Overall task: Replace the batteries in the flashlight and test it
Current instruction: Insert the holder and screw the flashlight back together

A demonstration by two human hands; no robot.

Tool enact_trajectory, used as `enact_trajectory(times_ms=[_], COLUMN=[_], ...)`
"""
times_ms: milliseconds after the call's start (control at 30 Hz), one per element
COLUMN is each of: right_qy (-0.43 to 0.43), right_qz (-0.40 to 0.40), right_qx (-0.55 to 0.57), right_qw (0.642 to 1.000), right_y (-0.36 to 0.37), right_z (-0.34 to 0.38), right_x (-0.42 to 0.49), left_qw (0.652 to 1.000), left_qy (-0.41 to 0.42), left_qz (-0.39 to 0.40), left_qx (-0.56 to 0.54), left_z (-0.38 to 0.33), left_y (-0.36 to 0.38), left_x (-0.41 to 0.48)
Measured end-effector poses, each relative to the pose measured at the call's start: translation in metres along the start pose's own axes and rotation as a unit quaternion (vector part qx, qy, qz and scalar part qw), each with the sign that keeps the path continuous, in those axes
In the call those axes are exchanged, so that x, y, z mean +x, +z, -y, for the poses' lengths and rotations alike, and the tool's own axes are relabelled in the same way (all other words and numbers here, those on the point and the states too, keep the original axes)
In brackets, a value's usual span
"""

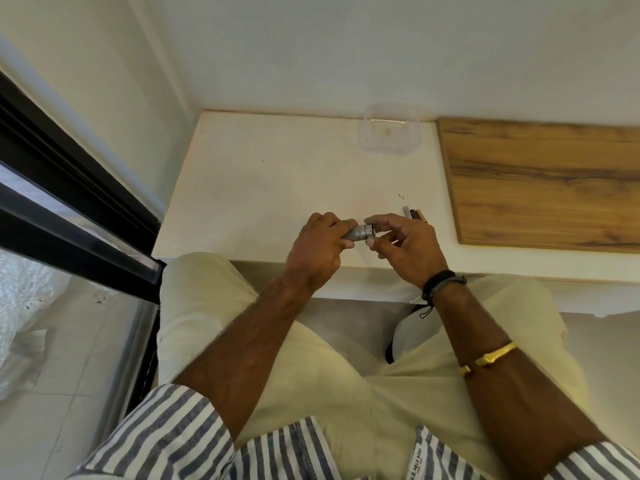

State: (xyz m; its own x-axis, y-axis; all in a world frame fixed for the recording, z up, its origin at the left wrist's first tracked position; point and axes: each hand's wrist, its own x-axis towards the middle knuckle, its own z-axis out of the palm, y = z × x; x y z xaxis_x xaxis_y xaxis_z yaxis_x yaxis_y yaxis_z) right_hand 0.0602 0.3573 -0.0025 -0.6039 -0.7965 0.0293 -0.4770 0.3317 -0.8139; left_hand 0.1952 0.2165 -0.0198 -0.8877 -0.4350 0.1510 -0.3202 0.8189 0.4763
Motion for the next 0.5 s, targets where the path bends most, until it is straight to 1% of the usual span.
enact_trajectory(times_ms=[167,333,367,433,500], right_qy=[0.009,0.044,0.053,0.065,0.039], right_qz=[-0.012,-0.027,-0.025,-0.013,0.004], right_qx=[-0.019,-0.109,-0.102,-0.033,0.015], right_qw=[1.000,0.993,0.993,0.997,0.999], right_y=[-0.0001,0.0019,0.0022,0.0019,-0.0009], right_z=[0.0030,0.0039,0.0044,0.0055,0.0045], right_x=[-0.0014,0.0003,0.0003,-0.0004,0.0003], left_qw=[1.000,0.999,0.999,1.000,1.000], left_qy=[0.016,0.038,0.039,0.029,0.012], left_qz=[-0.006,-0.005,-0.007,-0.008,-0.006], left_qx=[-0.004,0.000,-0.001,-0.006,-0.005], left_z=[-0.0011,-0.0050,-0.0049,-0.0039,-0.0022], left_y=[-0.0004,-0.0003,-0.0001,0.0000,-0.0004], left_x=[-0.0008,-0.0002,-0.0003,-0.0004,0.0002])
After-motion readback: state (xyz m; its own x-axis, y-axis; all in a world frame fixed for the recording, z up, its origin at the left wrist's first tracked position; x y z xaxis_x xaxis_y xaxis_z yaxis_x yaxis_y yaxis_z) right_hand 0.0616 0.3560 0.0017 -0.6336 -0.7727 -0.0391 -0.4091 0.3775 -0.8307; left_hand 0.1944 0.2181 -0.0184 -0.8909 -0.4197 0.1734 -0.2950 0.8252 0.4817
